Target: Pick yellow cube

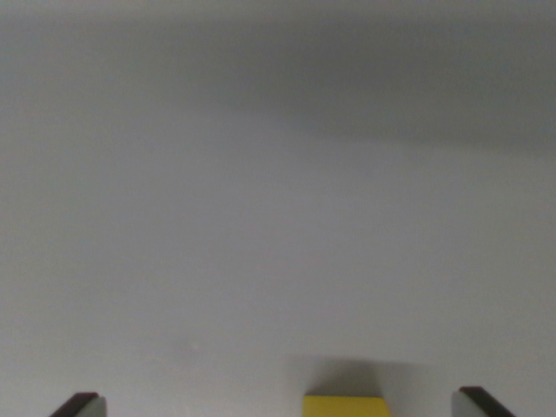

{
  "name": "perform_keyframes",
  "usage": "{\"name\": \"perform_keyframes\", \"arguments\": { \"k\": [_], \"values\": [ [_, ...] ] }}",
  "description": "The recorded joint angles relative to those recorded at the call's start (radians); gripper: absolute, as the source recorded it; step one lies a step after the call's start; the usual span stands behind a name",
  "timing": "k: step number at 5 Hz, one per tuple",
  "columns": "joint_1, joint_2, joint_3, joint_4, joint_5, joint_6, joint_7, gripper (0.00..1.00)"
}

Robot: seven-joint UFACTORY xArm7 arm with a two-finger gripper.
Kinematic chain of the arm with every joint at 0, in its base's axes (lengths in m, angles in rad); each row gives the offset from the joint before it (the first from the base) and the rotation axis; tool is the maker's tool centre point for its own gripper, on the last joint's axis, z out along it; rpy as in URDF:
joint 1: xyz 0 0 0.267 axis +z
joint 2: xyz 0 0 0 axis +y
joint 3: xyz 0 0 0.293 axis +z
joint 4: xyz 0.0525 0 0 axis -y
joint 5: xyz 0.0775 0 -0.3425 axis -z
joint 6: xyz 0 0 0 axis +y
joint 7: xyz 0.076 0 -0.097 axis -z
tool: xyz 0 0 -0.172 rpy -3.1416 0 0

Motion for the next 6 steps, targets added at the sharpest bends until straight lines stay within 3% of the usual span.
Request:
{"name": "perform_keyframes", "arguments": {
  "k": [1, 2, 3, 4, 5, 6],
  "values": [
    [-0.0043, 0.008, -0.005, -0.04, 0.0039, -0.047, -0.014, 0.0],
    [-0.0043, 0.008, -0.005, -0.04, 0.0039, -0.047, -0.014, 0.0],
    [-0.0086, 0.016, -0.009, -0.08, 0.0078, -0.094, -0.029, 0.0],
    [-0.0086, 0.016, -0.009, -0.08, 0.0078, -0.094, -0.029, 0.0],
    [-0.0128, 0.023, -0.014, -0.119, 0.0117, -0.14, -0.042, 0.0],
    [-0.0128, 0.023, -0.014, -0.119, 0.0117, -0.14, -0.042, 0.0]
  ]
}}
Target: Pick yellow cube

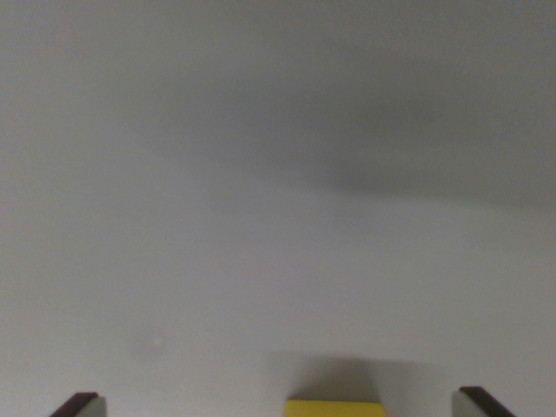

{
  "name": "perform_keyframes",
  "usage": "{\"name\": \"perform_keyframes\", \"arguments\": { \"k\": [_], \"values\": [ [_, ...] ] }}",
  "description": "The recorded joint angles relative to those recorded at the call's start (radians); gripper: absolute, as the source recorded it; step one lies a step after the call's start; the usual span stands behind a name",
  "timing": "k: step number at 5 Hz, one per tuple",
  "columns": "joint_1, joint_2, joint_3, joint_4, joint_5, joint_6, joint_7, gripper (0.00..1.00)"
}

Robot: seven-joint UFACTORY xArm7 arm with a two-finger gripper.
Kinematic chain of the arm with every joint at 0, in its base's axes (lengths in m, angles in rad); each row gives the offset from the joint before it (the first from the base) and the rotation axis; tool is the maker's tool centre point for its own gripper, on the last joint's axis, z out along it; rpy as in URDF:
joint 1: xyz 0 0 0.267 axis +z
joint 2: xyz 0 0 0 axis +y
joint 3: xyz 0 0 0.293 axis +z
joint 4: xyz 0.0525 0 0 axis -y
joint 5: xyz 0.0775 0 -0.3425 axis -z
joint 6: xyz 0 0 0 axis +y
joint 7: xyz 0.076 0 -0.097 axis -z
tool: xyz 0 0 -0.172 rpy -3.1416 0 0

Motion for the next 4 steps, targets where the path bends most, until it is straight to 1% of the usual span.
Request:
{"name": "perform_keyframes", "arguments": {
  "k": [1, 2, 3, 4],
  "values": [
    [-0.0041, 0.007, -0.004, -0.038, 0.0037, -0.044, -0.013, 0.0],
    [-0.0041, 0.007, -0.004, -0.038, 0.0037, -0.044, -0.013, 0.0],
    [-0.0078, 0.014, -0.009, -0.072, 0.0071, -0.085, -0.026, 0.0],
    [-0.0078, 0.014, -0.009, -0.072, 0.0071, -0.085, -0.026, 0.0]
  ]
}}
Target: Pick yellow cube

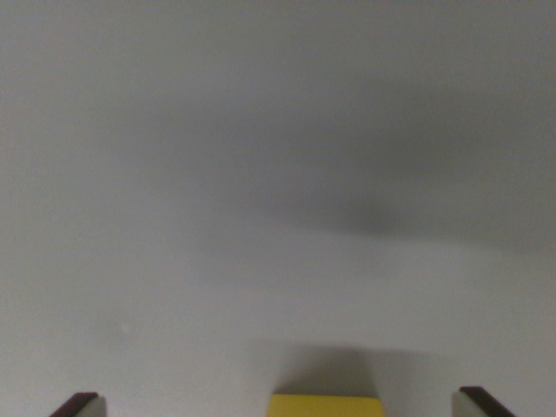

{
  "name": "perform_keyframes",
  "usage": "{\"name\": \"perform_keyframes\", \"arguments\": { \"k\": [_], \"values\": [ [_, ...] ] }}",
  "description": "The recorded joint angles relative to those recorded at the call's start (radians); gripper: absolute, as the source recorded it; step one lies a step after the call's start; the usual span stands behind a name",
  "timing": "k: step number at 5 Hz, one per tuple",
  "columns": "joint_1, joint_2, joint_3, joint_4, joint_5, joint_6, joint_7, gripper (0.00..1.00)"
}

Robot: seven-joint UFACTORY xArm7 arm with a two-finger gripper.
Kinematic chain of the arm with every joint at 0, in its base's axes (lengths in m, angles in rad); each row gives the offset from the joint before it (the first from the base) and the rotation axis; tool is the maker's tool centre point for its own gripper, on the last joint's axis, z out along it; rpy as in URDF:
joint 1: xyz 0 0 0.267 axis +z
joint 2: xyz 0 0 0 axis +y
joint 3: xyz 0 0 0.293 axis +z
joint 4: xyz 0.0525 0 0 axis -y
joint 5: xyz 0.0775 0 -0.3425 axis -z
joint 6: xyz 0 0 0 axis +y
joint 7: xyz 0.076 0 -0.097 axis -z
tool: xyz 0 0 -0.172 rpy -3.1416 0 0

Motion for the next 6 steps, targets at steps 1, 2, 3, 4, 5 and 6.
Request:
{"name": "perform_keyframes", "arguments": {
  "k": [1, 2, 3, 4, 5, 6],
  "values": [
    [-0.0037, 0.007, -0.004, -0.034, 0.0034, -0.041, -0.012, 0.0],
    [-0.0037, 0.007, -0.004, -0.034, 0.0034, -0.041, -0.012, 0.0],
    [-0.0072, 0.013, -0.008, -0.067, 0.0065, -0.078, -0.024, 0.0],
    [-0.0072, 0.013, -0.008, -0.067, 0.0065, -0.078, -0.024, 0.0],
    [-0.0104, 0.019, -0.011, -0.096, 0.0094, -0.113, -0.034, 0.0],
    [-0.0104, 0.019, -0.011, -0.096, 0.0094, -0.113, -0.034, 0.0]
  ]
}}
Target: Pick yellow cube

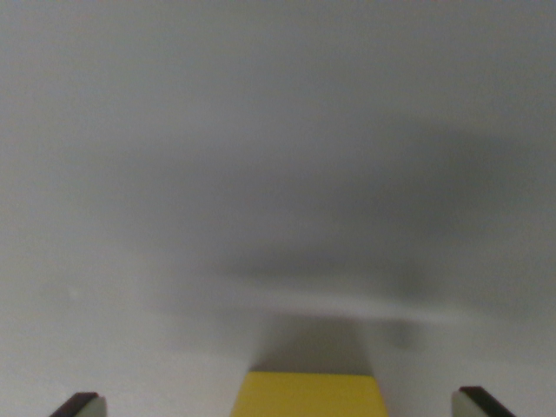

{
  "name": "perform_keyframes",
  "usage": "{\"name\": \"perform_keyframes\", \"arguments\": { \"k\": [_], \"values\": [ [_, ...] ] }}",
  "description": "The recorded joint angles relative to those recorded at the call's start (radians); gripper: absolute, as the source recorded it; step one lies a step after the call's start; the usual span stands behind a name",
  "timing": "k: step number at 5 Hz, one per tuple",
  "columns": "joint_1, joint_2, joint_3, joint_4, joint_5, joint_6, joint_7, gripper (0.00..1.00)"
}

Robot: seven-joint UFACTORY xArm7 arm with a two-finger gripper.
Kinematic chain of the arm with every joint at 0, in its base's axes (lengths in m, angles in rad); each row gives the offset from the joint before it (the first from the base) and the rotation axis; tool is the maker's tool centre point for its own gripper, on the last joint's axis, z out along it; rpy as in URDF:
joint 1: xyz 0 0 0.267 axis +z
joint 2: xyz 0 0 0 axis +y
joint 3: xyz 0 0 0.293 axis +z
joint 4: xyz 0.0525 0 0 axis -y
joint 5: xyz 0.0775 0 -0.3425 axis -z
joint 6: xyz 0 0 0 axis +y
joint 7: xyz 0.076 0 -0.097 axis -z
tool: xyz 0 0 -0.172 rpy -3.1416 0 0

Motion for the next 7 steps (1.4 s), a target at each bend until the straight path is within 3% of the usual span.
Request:
{"name": "perform_keyframes", "arguments": {
  "k": [1, 2, 3, 7],
  "values": [
    [-0.0029, 0.005, -0.003, -0.027, 0.0026, -0.032, -0.01, 0.0],
    [-0.0029, 0.005, -0.003, -0.027, 0.0026, -0.032, -0.01, 0.0],
    [-0.0054, 0.01, -0.006, -0.05, 0.0049, -0.059, -0.018, 0.0],
    [-0.0091, 0.017, -0.01, -0.085, 0.0083, -0.1, -0.03, 0.0]
  ]
}}
